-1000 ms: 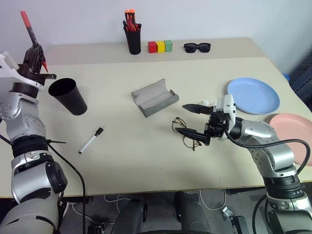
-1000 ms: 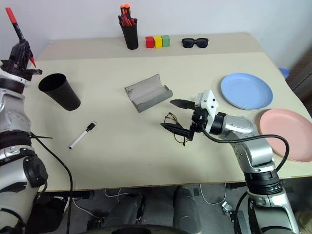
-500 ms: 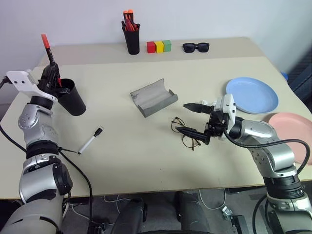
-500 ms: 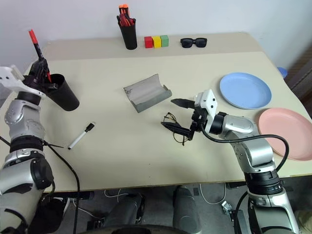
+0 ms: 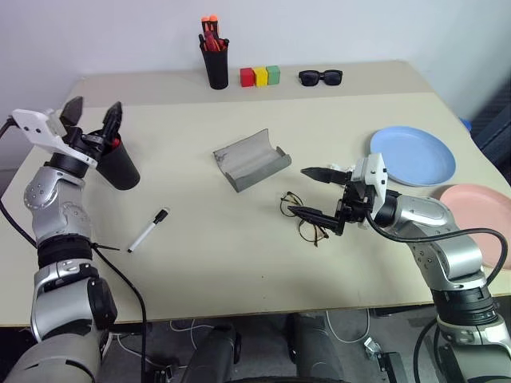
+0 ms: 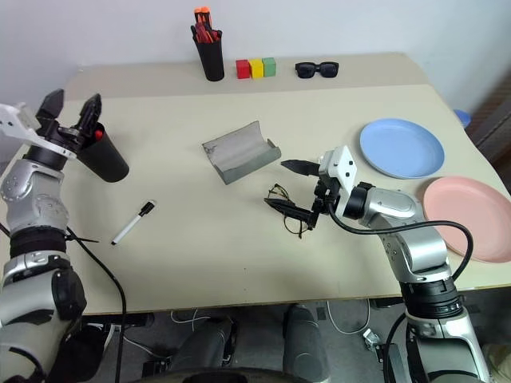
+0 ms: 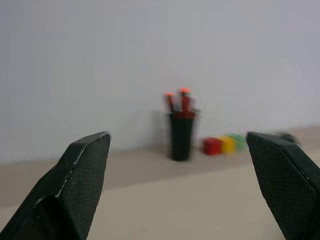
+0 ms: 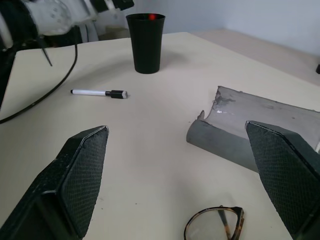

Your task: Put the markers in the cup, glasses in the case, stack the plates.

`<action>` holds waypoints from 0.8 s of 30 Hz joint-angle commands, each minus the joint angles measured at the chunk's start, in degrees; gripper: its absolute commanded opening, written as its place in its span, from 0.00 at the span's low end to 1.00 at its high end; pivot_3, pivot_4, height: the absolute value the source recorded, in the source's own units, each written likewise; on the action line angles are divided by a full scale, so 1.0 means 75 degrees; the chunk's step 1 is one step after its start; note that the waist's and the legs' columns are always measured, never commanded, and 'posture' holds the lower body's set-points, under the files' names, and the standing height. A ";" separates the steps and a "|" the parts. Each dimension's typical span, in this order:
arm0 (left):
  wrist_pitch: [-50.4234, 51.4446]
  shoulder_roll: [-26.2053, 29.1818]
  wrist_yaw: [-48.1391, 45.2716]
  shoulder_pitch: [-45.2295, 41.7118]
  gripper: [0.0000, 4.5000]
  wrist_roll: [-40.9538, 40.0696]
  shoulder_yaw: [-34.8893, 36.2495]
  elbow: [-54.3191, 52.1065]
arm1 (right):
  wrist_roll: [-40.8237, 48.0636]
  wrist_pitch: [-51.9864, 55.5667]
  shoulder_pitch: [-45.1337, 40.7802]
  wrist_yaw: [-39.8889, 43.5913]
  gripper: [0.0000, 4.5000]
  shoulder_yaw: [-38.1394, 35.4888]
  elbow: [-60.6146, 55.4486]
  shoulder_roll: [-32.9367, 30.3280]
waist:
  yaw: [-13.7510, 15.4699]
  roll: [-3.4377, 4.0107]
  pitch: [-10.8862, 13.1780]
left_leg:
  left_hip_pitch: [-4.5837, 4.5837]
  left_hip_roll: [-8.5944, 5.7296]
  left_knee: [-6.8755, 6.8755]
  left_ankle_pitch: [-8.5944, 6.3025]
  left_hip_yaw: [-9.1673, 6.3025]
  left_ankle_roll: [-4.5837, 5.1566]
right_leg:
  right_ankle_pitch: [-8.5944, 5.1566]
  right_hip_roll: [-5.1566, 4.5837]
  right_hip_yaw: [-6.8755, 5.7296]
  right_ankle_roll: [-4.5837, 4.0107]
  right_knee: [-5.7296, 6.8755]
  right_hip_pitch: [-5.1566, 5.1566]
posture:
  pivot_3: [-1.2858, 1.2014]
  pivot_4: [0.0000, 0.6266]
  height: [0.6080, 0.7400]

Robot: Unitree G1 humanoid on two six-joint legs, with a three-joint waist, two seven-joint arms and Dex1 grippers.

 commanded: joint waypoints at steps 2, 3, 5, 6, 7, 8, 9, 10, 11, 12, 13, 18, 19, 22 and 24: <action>0.3200 0.0863 0.0219 0.0943 0.98 -0.0954 -0.0418 -0.3295 | 0.0143 -0.0122 -0.0125 0.0057 1.00 -0.0218 -0.0040 0.0006 | -0.0006 0.0000 0.0000 | 0.0000 0.0002 0.0000 -0.0001 -0.0001 0.0002 | 0.0000 0.0001 0.0000 0.0000 0.0001 -0.0001 | 0.52 0.24 1.00; 0.3674 0.1041 0.0287 0.1166 0.98 -0.1003 -0.0491 -0.3760 | 0.0153 -0.0124 -0.0129 0.0069 1.00 -0.0218 -0.0028 0.0012 | -0.0005 0.0000 0.0001 | 0.0000 0.0005 0.0000 -0.0001 -0.0002 0.0002 | 0.0000 0.0002 0.0001 0.0000 0.0002 -0.0002 | 0.52 0.24 1.00; 0.4578 0.1416 0.0325 0.1694 0.98 -0.1105 -0.0676 -0.4661 | 0.0180 -0.0116 -0.0120 0.0102 1.00 -0.0207 -0.0027 0.0025 | 0.0009 0.0002 0.0001 | 0.0004 0.0004 -0.0001 -0.0001 0.0000 0.0002 | -0.0001 0.0003 0.0003 0.0000 0.0004 0.0000 | 0.52 0.24 1.00; 0.4898 0.1623 0.0261 0.1982 0.98 -0.1080 -0.0813 -0.5065 | 0.0184 -0.0119 -0.0119 0.0115 1.00 -0.0198 -0.0021 0.0035 | 0.0008 0.0003 0.0001 | 0.0007 0.0004 -0.0002 -0.0001 0.0002 0.0002 | -0.0001 0.0005 0.0004 -0.0001 0.0004 0.0000 | 0.52 0.24 1.00; 0.5108 0.1763 0.0214 0.2170 0.98 -0.1072 -0.0897 -0.5337 | 0.0185 -0.0121 -0.0119 0.0122 1.00 -0.0193 -0.0016 0.0042 | 0.0006 0.0004 0.0001 | 0.0009 0.0004 -0.0002 -0.0001 0.0002 0.0002 | -0.0001 0.0005 0.0005 -0.0001 0.0003 0.0001 | 0.52 0.24 1.00; 0.5462 0.1790 0.0300 0.2368 0.98 -0.1191 -0.0941 -0.5555 | 0.0179 -0.0132 -0.0113 0.0134 1.00 -0.0183 -0.0008 0.0049 | 0.0013 0.0007 0.0001 | 0.0011 0.0004 -0.0004 -0.0001 0.0007 0.0002 | -0.0001 0.0005 0.0008 -0.0001 0.0003 0.0002 | 0.52 0.24 1.00; 0.5792 0.1913 0.0322 0.2721 0.98 -0.1100 -0.1126 -0.5657 | 0.0153 -0.0154 -0.0125 0.0130 1.00 -0.0151 0.0014 0.0076 | 0.0022 0.0007 0.0002 | 0.0011 0.0004 -0.0005 -0.0001 0.0009 0.0002 | -0.0002 0.0005 0.0011 -0.0001 0.0003 0.0002 | 0.52 0.24 1.00; 0.5894 0.2002 0.0356 0.3006 0.98 -0.0866 -0.1296 -0.5706 | 0.0134 -0.0166 -0.0132 0.0128 1.00 -0.0127 0.0026 0.0098 | 0.0026 0.0007 0.0001 | 0.0010 0.0004 -0.0005 -0.0001 0.0008 0.0002 | -0.0002 0.0008 0.0011 -0.0001 0.0002 0.0002 | 0.52 0.24 1.00; 0.6203 0.1987 0.0500 0.3146 0.98 -0.0844 -0.1336 -0.5685 | 0.0117 -0.0174 -0.0139 0.0119 1.00 -0.0109 0.0028 0.0119 | 0.0023 0.0010 0.0003 | 0.0013 0.0004 -0.0006 -0.0001 0.0009 0.0002 | -0.0002 0.0008 0.0011 -0.0001 0.0001 0.0004 | 0.52 0.24 1.00; 0.6368 0.2071 0.0724 0.3259 0.98 -0.0607 -0.1450 -0.5716 | 0.0112 -0.0178 -0.0140 0.0112 1.00 -0.0101 0.0025 0.0131 | 0.0024 0.0009 0.0003 | 0.0014 0.0004 -0.0010 -0.0001 0.0013 0.0002 | -0.0002 0.0008 0.0015 -0.0002 0.0001 0.0003 | 0.52 0.24 1.00; 0.6488 0.2110 0.0898 0.3293 0.98 -0.0468 -0.1501 -0.5746 | 0.0107 -0.0181 -0.0140 0.0108 1.00 -0.0096 0.0024 0.0140 | 0.0028 0.0006 0.0005 | 0.0013 0.0004 -0.0010 -0.0001 0.0012 0.0002 | -0.0002 0.0011 0.0014 -0.0002 0.0001 0.0003 | 0.52 0.24 1.00; 0.7720 0.2073 0.1570 0.2701 0.98 -0.0225 -0.1701 -0.5388 | 0.0062 -0.0210 -0.0027 0.0108 1.00 -0.0076 -0.0058 0.0106 | 0.0086 0.0004 0.0004 | 0.0008 0.0004 -0.0005 0.0000 0.0006 0.0001 | -0.0002 0.0013 0.0013 -0.0002 -0.0001 0.0004 | 0.52 0.24 1.00; 0.7889 0.2059 0.1693 0.2509 0.98 -0.0119 -0.1782 -0.5281 | 0.0063 -0.0208 -0.0029 0.0103 1.00 -0.0081 -0.0057 0.0104 | 0.0084 0.0004 0.0004 | 0.0008 0.0003 -0.0003 0.0000 0.0006 0.0001 | -0.0002 0.0012 0.0013 -0.0002 -0.0001 0.0006 | 0.52 0.24 1.00; 0.8464 0.2033 0.1679 0.1928 0.98 -0.0066 -0.2043 -0.4940 | 0.0051 -0.0216 -0.0027 0.0076 1.00 -0.0088 -0.0065 0.0105 | 0.0054 0.0004 0.0004 | 0.0011 0.0001 -0.0005 0.0000 0.0008 0.0000 | -0.0002 0.0012 0.0013 -0.0002 0.0000 0.0005 | 0.52 0.24 1.00; 0.8845 0.2004 0.1562 0.1654 0.98 -0.0102 -0.2289 -0.4739 | 0.0039 -0.0226 -0.0020 0.0052 1.00 -0.0088 -0.0079 0.0111 | 0.0047 0.0004 0.0004 | 0.0011 0.0001 -0.0007 0.0000 0.0007 0.0000 | -0.0002 0.0012 0.0013 -0.0002 0.0001 0.0004 | 0.52 0.24 1.00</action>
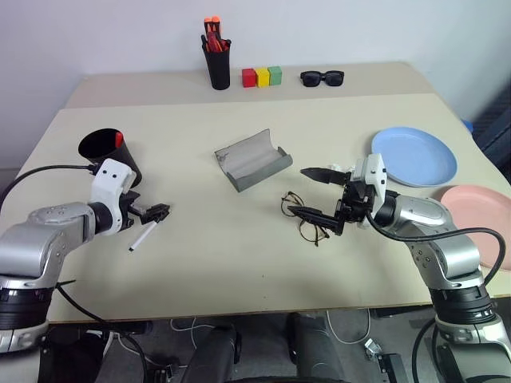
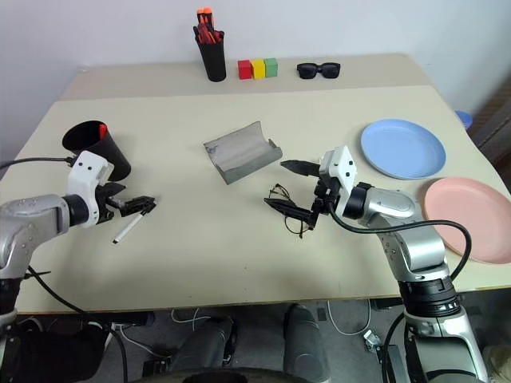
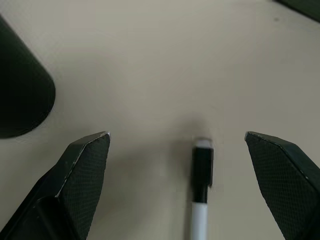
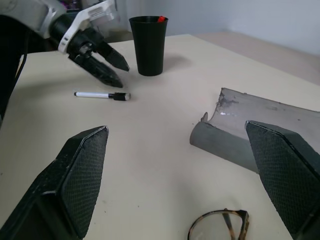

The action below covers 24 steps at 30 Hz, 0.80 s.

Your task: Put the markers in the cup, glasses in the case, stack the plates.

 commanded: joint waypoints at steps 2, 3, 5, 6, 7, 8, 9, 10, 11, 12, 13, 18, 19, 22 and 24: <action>0.0591 0.0129 -0.0432 -0.0367 0.98 0.0063 -0.0688 0.0242 | 0.0022 -0.0146 -0.0023 -0.0063 1.00 -0.0094 -0.0222 0.0050 | -0.0037 0.0000 0.0000 | 0.0000 0.0000 -0.0001 0.0000 0.0003 0.0000 | 0.0000 0.0000 0.0001 0.0000 -0.0001 -0.0002 | 0.52 0.24 1.00; 0.0718 0.0122 -0.0541 -0.0374 0.98 0.0045 -0.0835 0.0317 | 0.0014 -0.0154 -0.0019 -0.0082 1.00 -0.0097 -0.0220 0.0055 | -0.0043 0.0001 -0.0001 | 0.0001 0.0000 -0.0003 0.0000 0.0004 0.0000 | 0.0000 -0.0001 0.0001 0.0000 -0.0001 -0.0002 | 0.52 0.24 1.00; 0.0855 0.0120 -0.0647 -0.0410 0.98 0.0062 -0.0974 0.0421 | -0.0001 -0.0170 -0.0011 -0.0112 1.00 -0.0105 -0.0216 0.0056 | -0.0024 0.0001 -0.0002 | 0.0002 0.0000 -0.0008 0.0000 0.0005 0.0000 | 0.0000 -0.0001 0.0002 0.0000 -0.0001 -0.0003 | 0.52 0.24 1.00; 0.0829 0.0148 -0.0672 -0.0438 0.98 0.0136 -0.1045 0.0467 | -0.0001 -0.0166 0.0007 -0.0129 1.00 -0.0122 -0.0223 0.0043 | -0.0014 0.0004 -0.0003 | 0.0004 0.0001 -0.0007 0.0000 0.0001 -0.0001 | 0.0000 -0.0001 0.0001 0.0000 0.0000 -0.0002 | 0.52 0.24 1.00; 0.0779 0.0176 -0.0699 -0.0469 0.98 0.0216 -0.1104 0.0519 | -0.0007 -0.0158 0.0036 -0.0141 1.00 -0.0137 -0.0243 0.0012 | -0.0011 0.0004 -0.0003 | 0.0004 0.0001 -0.0007 0.0001 0.0003 -0.0001 | 0.0000 -0.0001 0.0001 0.0000 0.0000 -0.0001 | 0.52 0.24 1.00; 0.0788 0.0150 -0.0730 -0.0529 0.98 0.0230 -0.1098 0.0596 | -0.0007 -0.0159 0.0060 -0.0150 1.00 -0.0153 -0.0259 -0.0009 | -0.0011 0.0003 -0.0004 | 0.0003 0.0001 -0.0006 0.0001 0.0003 -0.0002 | 0.0000 -0.0001 0.0001 0.0000 -0.0001 -0.0001 | 0.52 0.24 1.00; 0.0779 0.0114 -0.0758 -0.0568 0.87 0.0242 -0.1076 0.0654 | 0.0000 -0.0155 0.0080 -0.0160 1.00 -0.0168 -0.0283 -0.0023 | -0.0010 0.0003 -0.0004 | 0.0005 0.0001 -0.0006 0.0001 0.0003 -0.0002 | 0.0000 -0.0001 0.0001 0.0000 -0.0001 0.0001 | 0.52 0.24 1.00; 0.0736 0.0081 -0.0808 -0.0607 0.79 0.0262 -0.1088 0.0708 | 0.0006 -0.0147 0.0096 -0.0170 1.00 -0.0176 -0.0303 -0.0032 | -0.0010 0.0003 -0.0004 | 0.0005 0.0001 -0.0006 0.0001 0.0003 -0.0002 | 0.0000 -0.0001 0.0002 0.0000 -0.0001 0.0002 | 0.52 0.24 1.00; 0.0731 0.0032 -0.0836 -0.0644 0.69 0.0268 -0.1087 0.0763 | 0.0009 -0.0142 0.0108 -0.0178 1.00 -0.0179 -0.0319 -0.0039 | -0.0010 0.0003 -0.0004 | 0.0005 0.0001 -0.0006 0.0001 0.0003 -0.0002 | 0.0000 -0.0001 0.0002 0.0000 -0.0001 0.0001 | 0.52 0.24 1.00; 0.0714 -0.0003 -0.0867 -0.0679 0.58 0.0289 -0.1106 0.0819 | 0.0004 -0.0144 0.0113 -0.0191 1.00 -0.0180 -0.0322 -0.0043 | -0.0010 0.0004 -0.0004 | 0.0005 0.0001 -0.0007 0.0001 0.0003 -0.0002 | 0.0000 -0.0001 0.0002 0.0000 -0.0001 0.0001 | 0.52 0.24 1.00; 0.0687 0.0003 -0.0937 -0.0708 0.46 0.0321 -0.1161 0.0854 | -0.0005 -0.0155 0.0112 -0.0203 1.00 -0.0181 -0.0311 -0.0045 | -0.0009 0.0003 -0.0004 | 0.0005 0.0001 -0.0007 0.0001 0.0003 -0.0002 | 0.0000 -0.0001 0.0002 0.0000 -0.0001 0.0001 | 0.52 0.24 1.00; 0.0648 0.0101 -0.1174 -0.0882 0.00 0.0387 -0.1237 0.0967 | -0.0059 -0.0215 0.0052 -0.0225 1.00 -0.0157 -0.0221 -0.0044 | 0.0002 0.0003 -0.0004 | 0.0004 0.0000 -0.0004 0.0001 0.0003 -0.0002 | 0.0000 -0.0003 0.0001 0.0000 -0.0001 0.0001 | 0.52 0.24 1.00; 0.0655 0.0080 -0.1169 -0.0938 0.00 0.0396 -0.1193 0.1008 | -0.0066 -0.0222 0.0040 -0.0225 1.00 -0.0149 -0.0209 -0.0039 | 0.0002 0.0003 -0.0004 | 0.0003 0.0000 -0.0003 0.0001 0.0003 -0.0002 | 0.0000 -0.0004 0.0002 0.0000 -0.0001 0.0001 | 0.52 0.24 1.00; -0.0025 -0.0143 -0.0914 -0.1258 0.00 0.0621 -0.0861 0.1202 | -0.0060 -0.0224 0.0029 -0.0169 1.00 -0.0121 -0.0199 -0.0041 | 0.0007 0.0003 -0.0004 | 0.0003 0.0000 -0.0003 0.0001 0.0001 -0.0002 | 0.0000 -0.0004 0.0001 0.0001 -0.0001 0.0001 | 0.52 0.24 1.00; -0.1306 -0.0569 -0.0854 -0.1568 0.00 0.0575 -0.0279 0.1271 | 0.0004 -0.0182 0.0020 -0.0084 1.00 -0.0131 -0.0187 -0.0061 | 0.0023 -0.0003 -0.0001 | 0.0000 0.0000 0.0001 0.0003 -0.0002 -0.0005 | 0.0000 -0.0004 0.0000 0.0000 -0.0001 0.0001 | 0.52 0.24 1.00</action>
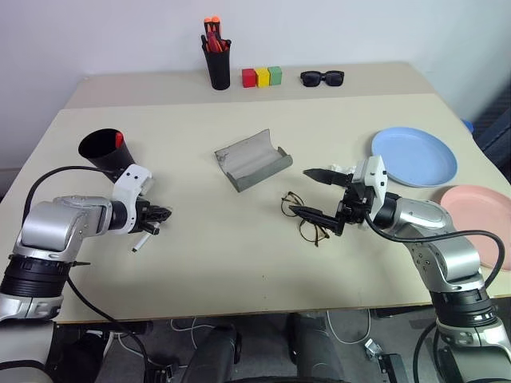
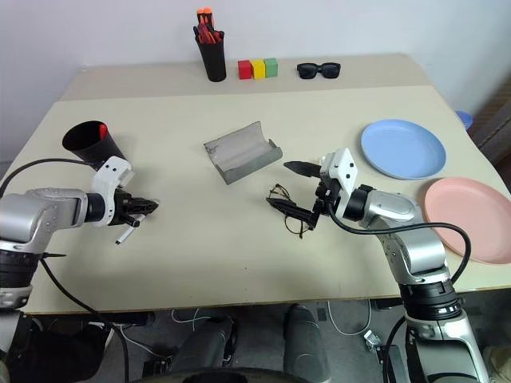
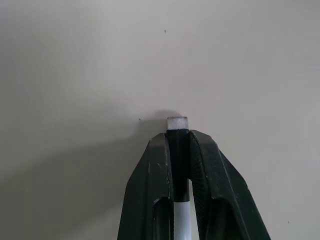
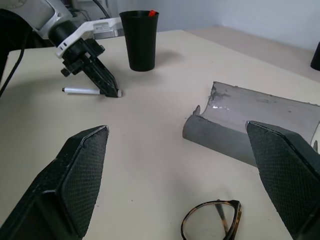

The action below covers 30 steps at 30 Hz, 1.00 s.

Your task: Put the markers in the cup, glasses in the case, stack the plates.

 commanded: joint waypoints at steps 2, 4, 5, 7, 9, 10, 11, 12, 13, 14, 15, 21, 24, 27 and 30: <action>-0.2472 -0.0747 0.0239 -0.0810 0.00 -0.0018 0.1294 0.0017 | 0.0142 -0.0112 -0.0171 0.0150 1.00 -0.0173 -0.0128 -0.0036 | 0.0019 -0.0009 0.0005 | -0.0010 0.0002 0.0007 0.0003 -0.0005 -0.0005 | 0.0001 0.0000 -0.0003 -0.0001 -0.0003 -0.0001 | 0.52 0.24 1.00; -0.3330 -0.1190 0.0435 -0.1077 0.00 -0.0096 0.1762 0.0124 | 0.0209 -0.0085 -0.0255 0.0134 1.00 -0.0224 -0.0067 0.0035 | 0.0011 -0.0009 0.0005 | -0.0012 0.0001 0.0009 0.0003 -0.0004 -0.0006 | 0.0002 -0.0003 -0.0003 0.0000 -0.0008 -0.0002 | 0.52 0.24 1.00; -0.3761 -0.1315 0.0517 -0.1197 0.00 -0.0048 0.1925 0.0187 | 0.0228 -0.0072 -0.0294 0.0124 1.00 -0.0225 -0.0057 0.0061 | 0.0001 -0.0008 0.0004 | -0.0012 0.0002 0.0009 0.0003 -0.0002 -0.0007 | 0.0002 -0.0003 -0.0003 -0.0001 -0.0008 -0.0002 | 0.52 0.24 1.00; -0.4418 -0.1503 0.0795 -0.1467 0.00 0.0062 0.2233 0.0368 | 0.0189 -0.0101 -0.0327 0.0110 1.00 -0.0162 -0.0052 0.0088 | -0.0044 -0.0006 0.0003 | -0.0006 0.0002 0.0007 0.0003 0.0007 -0.0008 | 0.0003 -0.0004 -0.0001 -0.0002 -0.0009 -0.0003 | 0.52 0.24 1.00; -0.5866 -0.1749 0.1372 -0.1800 0.00 0.0373 0.2684 0.0825 | 0.0153 -0.0130 -0.0327 0.0102 1.00 -0.0116 -0.0048 0.0108 | -0.0044 -0.0006 0.0003 | 0.0001 0.0002 -0.0001 0.0002 0.0014 -0.0008 | 0.0004 -0.0004 0.0001 -0.0003 -0.0009 -0.0003 | 0.52 0.24 1.00; -0.6530 -0.1766 0.1522 -0.1922 0.00 0.0540 0.2812 0.1077 | 0.0145 -0.0136 -0.0333 0.0098 1.00 -0.0109 -0.0037 0.0118 | -0.0044 -0.0006 0.0003 | 0.0001 0.0003 -0.0001 0.0003 0.0014 -0.0009 | 0.0004 -0.0004 0.0000 -0.0004 -0.0010 -0.0004 | 0.52 0.24 1.00; -0.6761 -0.1705 0.1399 -0.2031 0.00 0.0455 0.2937 0.1321 | 0.0142 -0.0140 -0.0337 0.0100 1.00 -0.0113 -0.0028 0.0123 | -0.0045 -0.0006 0.0003 | -0.0001 0.0004 0.0000 0.0002 0.0014 -0.0009 | 0.0007 -0.0002 0.0000 -0.0006 -0.0013 -0.0005 | 0.52 0.24 1.00; -0.7137 -0.1633 0.1499 -0.2145 0.00 0.0490 0.3092 0.1632 | 0.0136 -0.0145 -0.0338 0.0102 1.00 -0.0124 -0.0017 0.0122 | -0.0032 -0.0006 0.0003 | -0.0001 0.0004 0.0001 0.0008 0.0019 -0.0019 | 0.0008 -0.0002 0.0001 -0.0007 -0.0013 -0.0006 | 0.52 0.24 1.00; -0.7489 -0.1571 0.1626 -0.2265 0.00 0.0552 0.3225 0.1955 | 0.0132 -0.0147 -0.0344 0.0105 1.00 -0.0130 -0.0003 0.0121 | -0.0021 -0.0007 0.0002 | -0.0003 0.0003 0.0001 0.0024 0.0019 -0.0046 | 0.0008 -0.0002 0.0001 -0.0006 -0.0013 -0.0005 | 0.52 0.24 1.00; -0.7889 -0.1487 0.1715 -0.2346 0.00 0.0647 0.3329 0.2289 | 0.0131 -0.0146 -0.0344 0.0112 1.00 -0.0135 0.0000 0.0116 | -0.0012 -0.0007 0.0002 | -0.0004 0.0003 0.0003 0.0024 0.0019 -0.0046 | 0.0008 -0.0003 0.0001 -0.0006 -0.0013 -0.0005 | 0.52 0.24 1.00; -0.8345 -0.1414 0.1839 -0.2392 0.00 0.0802 0.3388 0.2595 | 0.0128 -0.0146 -0.0342 0.0113 1.00 -0.0135 -0.0002 0.0113 | -0.0009 -0.0008 0.0001 | -0.0005 0.0001 0.0005 0.0024 0.0019 -0.0046 | 0.0008 -0.0003 0.0000 -0.0006 -0.0012 -0.0005 | 0.52 0.24 1.00; -0.9962 -0.1375 0.2044 -0.2351 0.00 0.1064 0.3540 0.4241 | 0.0122 -0.0124 -0.0330 0.0085 1.00 -0.0126 -0.0073 0.0110 | 0.0009 -0.0011 0.0000 | -0.0007 -0.0002 0.0010 0.0024 0.0014 -0.0045 | 0.0011 -0.0003 0.0000 0.0000 -0.0011 -0.0002 | 0.52 0.24 1.00; -1.0619 -0.1666 0.2051 -0.2366 0.00 0.1061 0.3474 0.4999 | 0.0119 -0.0114 -0.0332 0.0078 1.00 -0.0111 -0.0080 0.0115 | 0.0010 -0.0012 -0.0001 | -0.0011 -0.0005 0.0020 0.0024 0.0012 -0.0045 | 0.0014 -0.0003 -0.0001 0.0004 -0.0011 0.0000 | 0.52 0.24 1.00; -1.1054 -0.1916 0.1966 -0.2263 0.00 0.1092 0.3398 0.5548 | 0.0095 -0.0132 -0.0333 0.0062 1.00 -0.0132 -0.0080 0.0093 | 0.0004 -0.0013 -0.0002 | -0.0015 -0.0007 0.0026 0.0023 0.0010 -0.0043 | 0.0022 -0.0003 -0.0001 0.0010 -0.0012 0.0001 | 0.52 0.24 1.00; -1.1274 -0.1965 0.1996 -0.2208 0.00 0.1095 0.3394 0.5786 | 0.0103 -0.0128 -0.0306 0.0052 1.00 -0.0182 -0.0094 0.0057 | -0.0031 -0.0014 -0.0001 | -0.0016 -0.0007 0.0030 0.0022 0.0011 -0.0040 | 0.0025 -0.0003 -0.0001 0.0010 -0.0011 0.0001 | 0.52 0.24 1.00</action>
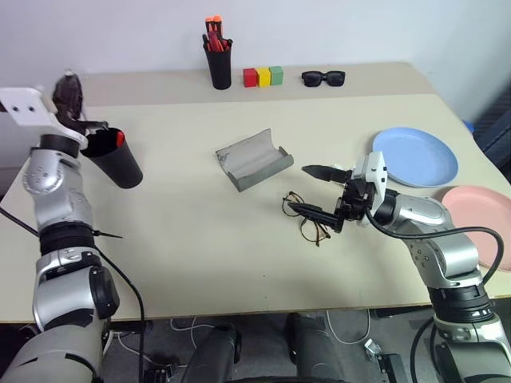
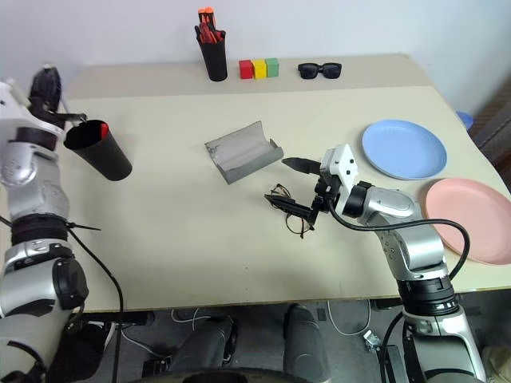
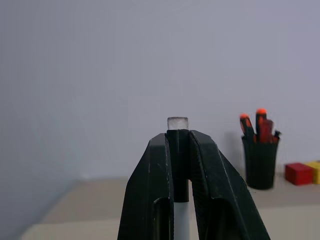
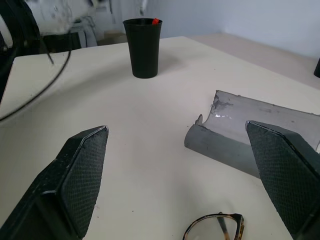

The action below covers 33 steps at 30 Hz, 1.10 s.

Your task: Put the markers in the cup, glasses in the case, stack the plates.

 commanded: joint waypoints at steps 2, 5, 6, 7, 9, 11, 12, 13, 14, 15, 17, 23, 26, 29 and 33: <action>-0.0479 0.0093 -0.0067 0.0070 0.00 -0.0063 0.0075 0.0010 | 0.0025 -0.0124 -0.0072 -0.0038 1.00 -0.0204 -0.0227 -0.0065 | -0.0042 0.0000 0.0000 | 0.0001 0.0001 -0.0001 -0.0003 0.0002 0.0005 | 0.0001 0.0000 0.0001 -0.0001 0.0000 -0.0002 | 0.52 0.24 1.00; -0.0493 0.0095 -0.0124 0.0177 0.00 -0.0132 0.0082 0.0036 | 0.0015 -0.0138 -0.0043 -0.0040 1.00 -0.0225 -0.0226 -0.0091 | -0.0020 0.0000 0.0000 | 0.0002 0.0001 0.0000 -0.0004 0.0003 0.0007 | 0.0001 0.0000 0.0001 -0.0001 0.0002 -0.0002 | 0.52 0.24 1.00; -0.0487 0.0097 -0.0151 0.0225 0.00 -0.0140 0.0075 0.0027 | 0.0013 -0.0140 -0.0047 -0.0047 1.00 -0.0224 -0.0221 -0.0091 | -0.0013 0.0000 0.0000 | 0.0001 0.0001 0.0001 -0.0006 0.0003 0.0010 | 0.0001 0.0000 0.0001 0.0000 0.0001 -0.0001 | 0.52 0.24 1.00; -0.0485 0.0097 -0.0171 0.0255 0.00 -0.0143 0.0069 0.0018 | 0.0012 -0.0140 -0.0051 -0.0053 1.00 -0.0222 -0.0219 -0.0091 | -0.0012 0.0000 0.0000 | 0.0002 0.0001 0.0004 -0.0022 0.0003 0.0039 | 0.0002 0.0000 0.0001 0.0000 0.0002 -0.0001 | 0.52 0.24 1.00; -0.0418 0.0066 -0.0285 0.0285 0.22 -0.0263 0.0106 -0.0030 | -0.0009 -0.0159 -0.0077 -0.0063 1.00 -0.0187 -0.0195 -0.0070 | -0.0011 0.0000 0.0000 | 0.0001 0.0000 0.0008 -0.0024 0.0002 0.0042 | 0.0002 0.0000 0.0001 0.0000 0.0003 0.0000 | 0.52 0.24 1.00; -0.0397 0.0064 -0.0353 0.0296 0.42 -0.0347 0.0116 -0.0094 | -0.0017 -0.0172 -0.0096 -0.0059 1.00 -0.0160 -0.0177 -0.0052 | -0.0010 0.0000 0.0000 | -0.0002 0.0000 0.0012 -0.0024 0.0001 0.0042 | 0.0003 0.0000 0.0000 0.0001 0.0003 0.0000 | 0.52 0.24 1.00; -0.0384 0.0071 -0.0400 0.0303 0.54 -0.0372 0.0100 -0.0137 | -0.0017 -0.0178 -0.0100 -0.0054 1.00 -0.0155 -0.0174 -0.0049 | -0.0005 0.0000 0.0000 | -0.0001 0.0000 0.0013 -0.0024 0.0002 0.0042 | 0.0004 0.0000 0.0001 0.0001 0.0003 0.0000 | 0.52 0.24 1.00; -0.0371 0.0072 -0.0440 0.0310 0.65 -0.0396 0.0090 -0.0168 | -0.0018 -0.0184 -0.0099 -0.0049 1.00 -0.0153 -0.0173 -0.0048 | -0.0002 0.0000 0.0000 | -0.0002 0.0000 0.0015 -0.0025 0.0002 0.0043 | 0.0005 0.0000 0.0001 0.0001 0.0003 0.0001 | 0.52 0.24 1.00; -0.0300 0.0064 -0.0497 0.0321 0.76 -0.0453 0.0079 -0.0275 | -0.0019 -0.0184 -0.0108 -0.0044 1.00 -0.0148 -0.0163 -0.0045 | -0.0002 0.0000 0.0000 | -0.0002 0.0000 0.0017 -0.0025 0.0001 0.0043 | 0.0005 0.0000 0.0000 0.0002 0.0003 0.0001 | 0.52 0.24 1.00; -0.0182 0.0057 -0.0668 0.0346 0.88 -0.0543 0.0026 -0.0481 | -0.0030 -0.0196 -0.0120 -0.0042 1.00 -0.0138 -0.0144 -0.0037 | -0.0004 0.0000 0.0000 | -0.0003 0.0000 0.0018 -0.0025 0.0002 0.0044 | 0.0005 0.0000 0.0000 0.0002 0.0003 0.0002 | 0.52 0.24 1.00; 0.0078 0.0049 -0.0981 0.0411 0.99 -0.0666 -0.0117 -0.0932 | -0.0043 -0.0214 -0.0147 -0.0038 1.00 -0.0127 -0.0110 -0.0022 | -0.0005 0.0000 0.0000 | -0.0004 0.0000 0.0020 -0.0026 0.0002 0.0045 | 0.0006 0.0000 0.0000 0.0003 0.0003 0.0002 | 0.52 0.24 1.00; 0.3097 0.0010 -0.2346 0.0389 0.99 -0.1509 -0.1160 -0.2837 | -0.0138 -0.0392 -0.0271 0.0006 1.00 -0.0175 0.0187 -0.0008 | 0.0001 0.0000 0.0000 | -0.0006 -0.0001 0.0034 -0.0029 0.0000 0.0051 | 0.0006 0.0000 0.0000 0.0004 0.0007 0.0008 | 0.52 0.24 1.00; 0.4405 0.0008 -0.2876 0.0126 0.99 -0.1262 -0.2058 -0.3094 | -0.0236 -0.0560 -0.0326 0.0024 1.00 -0.0239 0.0416 -0.0051 | -0.0010 0.0000 0.0000 | -0.0002 -0.0005 0.0040 -0.0033 0.0001 0.0057 | 0.0008 0.0001 0.0001 0.0008 0.0009 0.0014 | 0.52 0.24 1.00; 0.4957 -0.0457 -0.3092 -0.0419 0.99 -0.1185 -0.2505 -0.2605 | -0.0298 -0.0690 -0.0332 0.0041 1.00 -0.0252 0.0535 -0.0053 | -0.0014 0.0000 0.0000 | -0.0001 -0.0006 0.0043 -0.0033 0.0001 0.0057 | 0.0008 0.0003 0.0001 0.0008 0.0011 0.0014 | 0.52 0.24 1.00; 0.5439 -0.1121 -0.3676 -0.0819 0.99 -0.0628 -0.3452 -0.1861 | -0.0298 -0.0699 -0.0316 -0.0098 1.00 -0.0203 0.0376 0.0039 | -0.0015 0.0000 0.0000 | -0.0004 -0.0007 0.0044 -0.0032 0.0002 0.0056 | 0.0008 0.0004 0.0001 0.0008 0.0007 0.0014 | 0.52 0.24 1.00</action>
